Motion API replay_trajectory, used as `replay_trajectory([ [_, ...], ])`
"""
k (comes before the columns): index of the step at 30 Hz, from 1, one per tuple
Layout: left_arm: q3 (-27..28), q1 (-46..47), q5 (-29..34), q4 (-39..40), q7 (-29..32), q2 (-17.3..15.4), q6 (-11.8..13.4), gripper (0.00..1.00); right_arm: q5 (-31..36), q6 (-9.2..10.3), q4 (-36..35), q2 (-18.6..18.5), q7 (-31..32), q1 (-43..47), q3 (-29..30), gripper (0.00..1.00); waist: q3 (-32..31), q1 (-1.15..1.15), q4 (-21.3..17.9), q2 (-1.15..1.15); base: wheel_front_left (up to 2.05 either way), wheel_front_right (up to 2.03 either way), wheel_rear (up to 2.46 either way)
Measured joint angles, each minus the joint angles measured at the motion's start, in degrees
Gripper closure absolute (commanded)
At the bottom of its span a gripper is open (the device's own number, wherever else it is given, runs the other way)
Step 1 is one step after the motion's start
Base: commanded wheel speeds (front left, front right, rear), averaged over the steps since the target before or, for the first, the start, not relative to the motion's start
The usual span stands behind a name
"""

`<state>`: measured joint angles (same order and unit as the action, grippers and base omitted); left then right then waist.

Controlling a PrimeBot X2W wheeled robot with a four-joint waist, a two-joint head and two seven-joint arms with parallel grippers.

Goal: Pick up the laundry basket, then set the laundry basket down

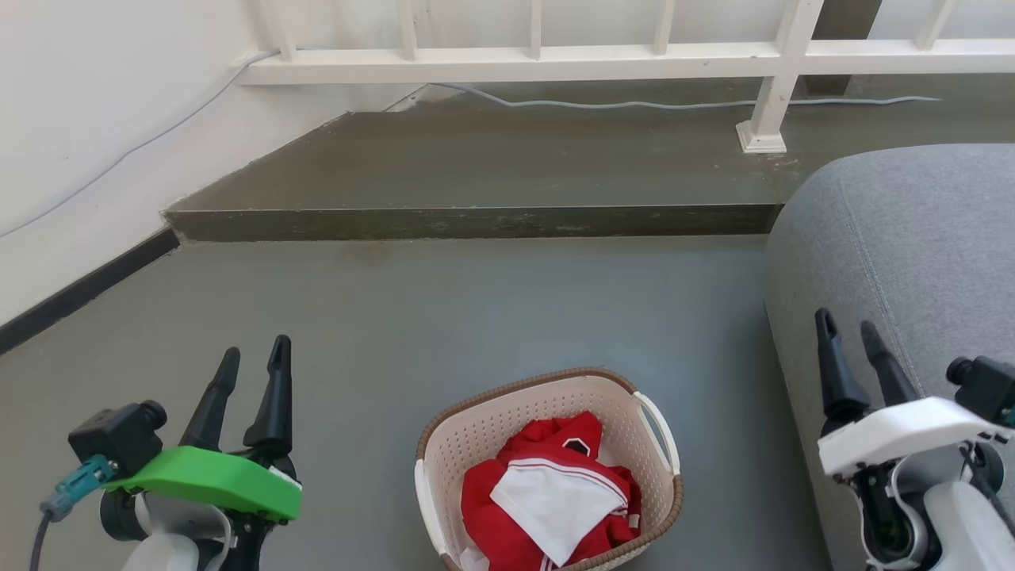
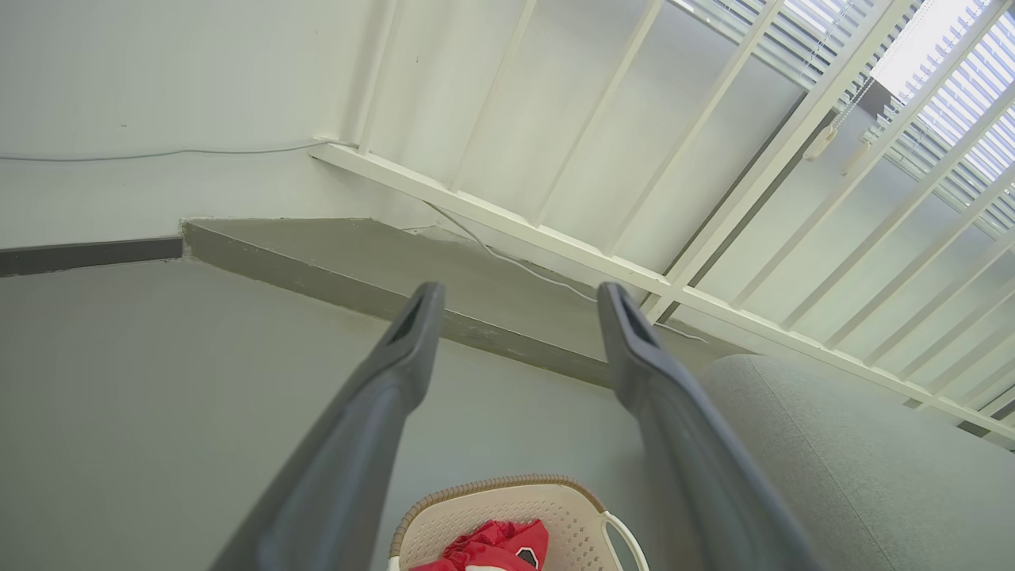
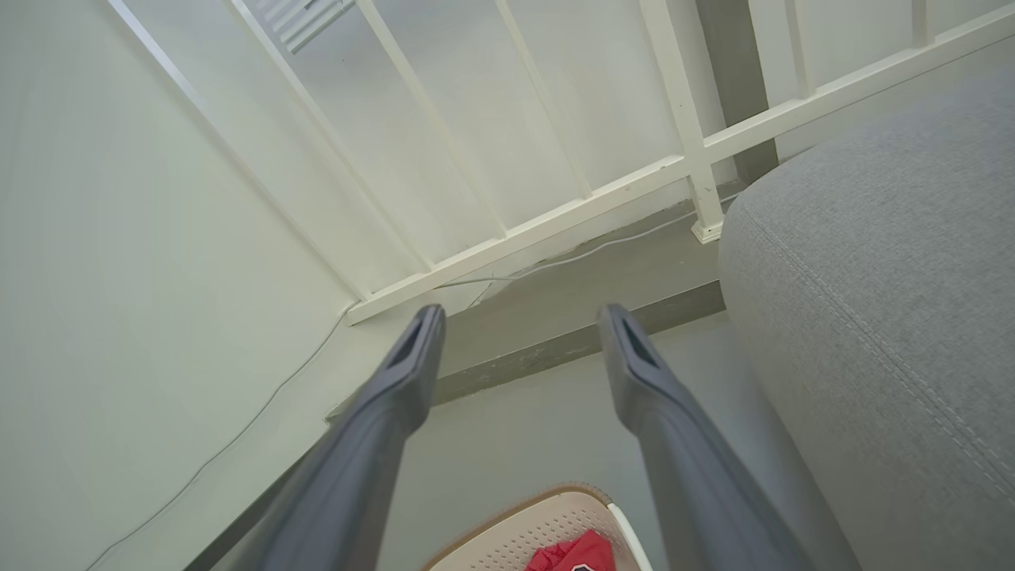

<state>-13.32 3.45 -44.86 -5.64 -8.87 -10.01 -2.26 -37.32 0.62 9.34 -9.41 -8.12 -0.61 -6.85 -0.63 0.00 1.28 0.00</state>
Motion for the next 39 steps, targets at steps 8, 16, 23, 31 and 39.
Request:
replay_trajectory([
  [8,-2.0,-1.2,7.7,-0.4,-1.3,-0.1,1.0,0.00,7.8,1.16,1.0,0.0,-1.4,1.1,-1.6,0.00,-0.2,0.00,0.1,0.00,0.00,0.00,0.00],
  [16,-3.4,-2.0,13.9,-1.1,-2.6,-0.2,2.5,0.00,14.7,2.52,1.3,0.0,-3.0,1.2,-2.9,0.00,-0.5,0.00,0.0,0.00,0.00,0.00,0.00],
  [23,-4.4,-2.6,18.8,-1.4,-3.8,-0.3,3.6,0.00,20.2,3.12,1.7,0.1,-4.1,1.4,-3.4,0.00,-0.7,0.00,0.0,0.00,0.00,0.00,0.00],
  [31,-5.2,-3.0,23.6,-1.9,-4.4,-0.2,4.8,0.00,25.3,4.11,2.4,0.4,-5.5,2.5,-3.9,0.00,-0.8,0.00,0.1,0.00,0.00,0.00,0.00],
  [39,-5.1,-3.5,25.9,-2.9,-5.0,0.1,5.4,0.00,27.9,4.88,2.7,0.5,-6.1,2.5,-3.8,0.00,-0.9,0.00,0.2,0.00,0.00,0.00,0.00],
])
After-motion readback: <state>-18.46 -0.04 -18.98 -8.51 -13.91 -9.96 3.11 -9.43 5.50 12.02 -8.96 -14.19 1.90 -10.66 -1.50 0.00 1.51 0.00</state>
